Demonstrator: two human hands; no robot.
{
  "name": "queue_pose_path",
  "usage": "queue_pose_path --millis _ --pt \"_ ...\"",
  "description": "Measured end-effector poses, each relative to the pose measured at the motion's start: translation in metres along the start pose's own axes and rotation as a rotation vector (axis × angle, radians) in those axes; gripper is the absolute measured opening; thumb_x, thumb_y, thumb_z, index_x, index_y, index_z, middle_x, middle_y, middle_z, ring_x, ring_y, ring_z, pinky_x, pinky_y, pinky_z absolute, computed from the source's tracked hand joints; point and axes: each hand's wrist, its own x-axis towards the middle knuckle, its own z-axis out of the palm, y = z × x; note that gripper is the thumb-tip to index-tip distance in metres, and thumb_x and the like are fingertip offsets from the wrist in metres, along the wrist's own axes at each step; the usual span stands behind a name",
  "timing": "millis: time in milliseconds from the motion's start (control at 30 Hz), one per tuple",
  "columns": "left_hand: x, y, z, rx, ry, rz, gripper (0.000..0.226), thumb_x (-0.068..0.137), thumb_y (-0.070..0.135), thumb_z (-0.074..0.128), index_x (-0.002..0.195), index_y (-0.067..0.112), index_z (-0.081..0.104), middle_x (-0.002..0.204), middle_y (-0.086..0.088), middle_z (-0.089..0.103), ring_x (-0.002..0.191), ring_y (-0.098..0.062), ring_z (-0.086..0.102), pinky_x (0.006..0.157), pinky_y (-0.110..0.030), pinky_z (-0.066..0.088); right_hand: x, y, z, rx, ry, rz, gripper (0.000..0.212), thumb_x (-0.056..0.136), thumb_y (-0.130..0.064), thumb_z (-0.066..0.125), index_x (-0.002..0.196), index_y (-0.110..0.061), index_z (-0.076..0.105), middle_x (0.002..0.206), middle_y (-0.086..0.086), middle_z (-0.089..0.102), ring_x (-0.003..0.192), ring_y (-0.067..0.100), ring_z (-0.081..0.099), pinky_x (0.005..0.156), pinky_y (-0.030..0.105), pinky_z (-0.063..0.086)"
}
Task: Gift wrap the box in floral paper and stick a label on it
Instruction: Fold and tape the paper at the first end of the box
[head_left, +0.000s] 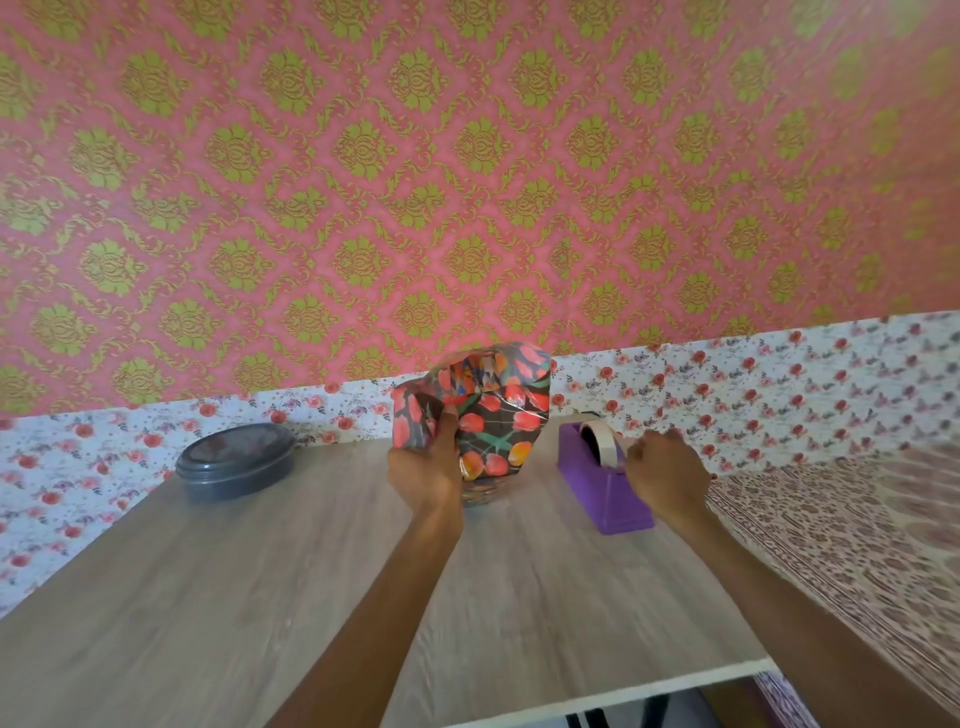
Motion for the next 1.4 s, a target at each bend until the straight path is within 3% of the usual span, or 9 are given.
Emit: queue_pose_path --millis 100,267,400,600,700,800,1067,1233,1400 --pt "-0.005 0.0 0.001 0.006 0.002 -0.003 0.044 0.076 0.042 0.081 0.079 0.003 0.061 0.067 -0.003 0.062 0.057 -0.014 0.058 0.046 -0.025 0.043 0.016 0.007 -0.002 0.143 -0.307 0.142 0.04 0.103 -0.029 0.038 0.07 -0.011 0.053 0.067 0.006 0.054 0.054 0.017 0.049 0.049 0.024 0.039" --pt "-0.004 0.001 0.0 0.021 0.005 0.022 0.043 0.076 0.042 0.08 0.086 0.004 0.063 0.08 -0.007 0.067 0.064 -0.018 0.062 0.05 -0.025 0.047 0.036 -0.009 -0.013 0.556 -0.634 0.543 0.02 0.097 -0.02 0.059 0.11 -0.005 0.059 0.096 0.01 0.062 0.068 0.018 0.058 0.037 0.021 0.046" --pt "-0.004 0.001 -0.003 -0.015 -0.003 0.031 0.036 0.077 0.035 0.081 0.092 0.007 0.065 0.081 -0.003 0.067 0.072 -0.019 0.066 0.063 -0.029 0.054 0.039 -0.009 -0.017 0.718 -0.691 0.686 0.007 0.091 0.0 0.065 0.097 0.001 0.064 0.112 0.013 0.056 0.08 0.023 0.057 0.064 0.041 0.061" --pt "-0.006 0.002 -0.004 -0.049 -0.026 0.01 0.036 0.078 0.034 0.081 0.098 0.008 0.066 0.08 0.0 0.067 0.067 -0.011 0.064 0.054 -0.021 0.05 0.034 -0.005 -0.023 1.044 -0.659 0.884 0.011 0.085 -0.002 0.072 0.083 -0.003 0.061 0.096 0.017 0.044 0.084 0.029 0.046 0.105 0.056 0.042" --pt "-0.007 0.002 -0.005 -0.065 -0.037 0.001 0.041 0.079 0.032 0.081 0.107 0.006 0.066 0.087 -0.002 0.068 0.067 -0.01 0.063 0.053 -0.018 0.049 0.028 -0.003 -0.025 1.054 -0.634 0.812 0.01 0.089 0.0 0.067 0.086 -0.001 0.058 0.091 0.017 0.046 0.084 0.028 0.05 0.099 0.046 0.05" --pt "-0.008 0.002 -0.005 -0.074 -0.036 0.003 0.041 0.078 0.031 0.081 0.106 0.006 0.066 0.084 0.0 0.066 0.068 -0.011 0.062 0.056 -0.021 0.05 0.018 0.001 -0.017 1.072 -0.591 0.721 0.011 0.086 0.001 0.069 0.089 0.0 0.058 0.089 0.013 0.053 0.073 0.02 0.053 0.063 0.033 0.059" --pt "-0.006 0.0 -0.007 -0.083 -0.049 0.002 0.047 0.078 0.033 0.081 0.11 0.003 0.065 0.08 0.003 0.065 0.067 -0.007 0.062 0.06 -0.025 0.053 -0.002 0.022 0.006 1.152 -0.487 0.548 0.009 0.085 0.006 0.066 0.094 0.003 0.065 0.091 0.011 0.062 0.078 0.018 0.056 0.088 0.038 0.055" --pt "-0.005 -0.001 -0.007 -0.094 -0.053 0.005 0.049 0.079 0.031 0.081 0.116 0.005 0.064 0.089 0.0 0.068 0.078 -0.017 0.066 0.073 -0.032 0.058 0.005 0.029 0.023 0.731 -0.37 0.371 0.009 0.083 -0.002 0.072 0.088 0.005 0.072 0.078 0.014 0.072 0.074 0.024 0.071 0.079 0.041 0.06" --pt "-0.002 -0.004 -0.009 -0.072 -0.036 0.001 0.031 0.077 0.035 0.081 0.088 0.016 0.059 0.086 -0.003 0.068 0.077 -0.019 0.066 0.065 -0.027 0.052 0.016 0.017 0.021 0.208 -0.229 0.055 0.012 0.08 -0.008 0.073 0.071 0.0 0.074 0.068 0.013 0.072 0.066 0.021 0.07 0.068 0.035 0.061"
